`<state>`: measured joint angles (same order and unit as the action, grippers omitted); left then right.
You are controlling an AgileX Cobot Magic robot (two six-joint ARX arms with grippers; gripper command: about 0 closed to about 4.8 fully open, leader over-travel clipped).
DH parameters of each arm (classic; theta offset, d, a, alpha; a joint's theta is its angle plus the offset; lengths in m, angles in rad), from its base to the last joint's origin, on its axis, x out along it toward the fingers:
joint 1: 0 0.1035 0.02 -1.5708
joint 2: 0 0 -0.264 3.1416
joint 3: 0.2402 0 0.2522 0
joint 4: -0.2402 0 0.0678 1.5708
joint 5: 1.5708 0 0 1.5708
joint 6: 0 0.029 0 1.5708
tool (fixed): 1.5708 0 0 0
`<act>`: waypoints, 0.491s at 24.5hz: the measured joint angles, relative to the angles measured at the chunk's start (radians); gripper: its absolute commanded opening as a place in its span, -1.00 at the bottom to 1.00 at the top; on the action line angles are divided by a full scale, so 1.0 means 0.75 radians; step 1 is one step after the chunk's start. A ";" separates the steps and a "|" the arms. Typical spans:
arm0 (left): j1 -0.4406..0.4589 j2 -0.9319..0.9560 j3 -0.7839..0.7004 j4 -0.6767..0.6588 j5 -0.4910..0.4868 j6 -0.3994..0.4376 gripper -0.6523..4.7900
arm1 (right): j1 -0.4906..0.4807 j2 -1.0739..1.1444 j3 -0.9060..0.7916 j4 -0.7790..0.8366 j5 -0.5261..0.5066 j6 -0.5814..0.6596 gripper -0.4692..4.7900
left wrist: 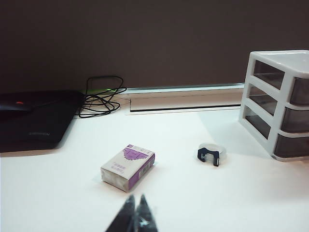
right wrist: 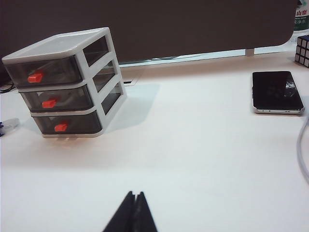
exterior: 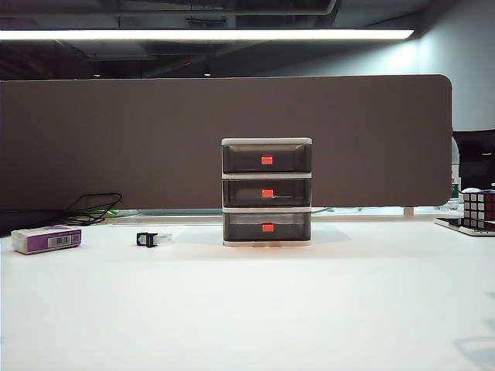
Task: Open the second layer of the drawer on the table, pick up the earphone case on the table and put it in, and finally close the drawer.
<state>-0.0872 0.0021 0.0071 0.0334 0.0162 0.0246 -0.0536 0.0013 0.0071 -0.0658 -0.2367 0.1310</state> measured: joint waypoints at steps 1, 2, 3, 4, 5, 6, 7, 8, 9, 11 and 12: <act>0.012 0.000 0.000 -0.001 0.005 0.000 -0.78 | 0.000 0.000 0.000 0.000 0.000 0.000 -0.84; 0.017 0.000 0.000 -0.001 0.005 0.000 -0.78 | 0.000 0.000 0.000 -0.001 0.000 0.001 -0.84; 0.017 0.000 0.000 -0.005 0.003 -0.004 -0.78 | 0.000 0.000 0.000 -0.002 0.000 0.001 -0.84; 0.017 -0.001 0.000 -0.011 0.004 -0.005 -0.78 | 0.000 0.000 0.000 -0.002 0.000 0.001 -0.84; 0.017 0.000 0.000 -0.034 0.004 -0.021 -0.78 | 0.000 0.000 0.000 -0.004 0.000 0.001 -0.84; 0.017 0.000 0.000 -0.058 0.007 -0.035 -0.78 | 0.000 0.000 0.000 -0.007 0.000 0.001 -0.84; 0.017 0.000 0.000 -0.067 0.010 -0.041 -0.78 | 0.000 0.000 0.000 -0.009 0.000 0.001 -0.84; 0.017 0.000 0.000 -0.076 0.011 -0.050 -0.78 | 0.000 0.000 0.000 -0.011 0.000 0.001 -0.84; 0.017 0.000 0.000 -0.093 0.013 -0.055 -0.78 | 0.000 0.000 0.000 -0.016 0.000 0.001 -0.84; 0.017 0.000 0.000 -0.116 0.013 -0.055 -0.78 | 0.000 0.000 0.000 -0.021 0.000 0.001 -0.84; 0.017 0.000 0.000 -0.119 0.013 -0.055 -0.78 | 0.000 0.000 0.000 -0.021 0.000 0.001 -0.84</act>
<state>-0.0746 0.0021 0.0071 -0.0559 0.0261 -0.0170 -0.0536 0.0013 0.0071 -0.0814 -0.2367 0.1314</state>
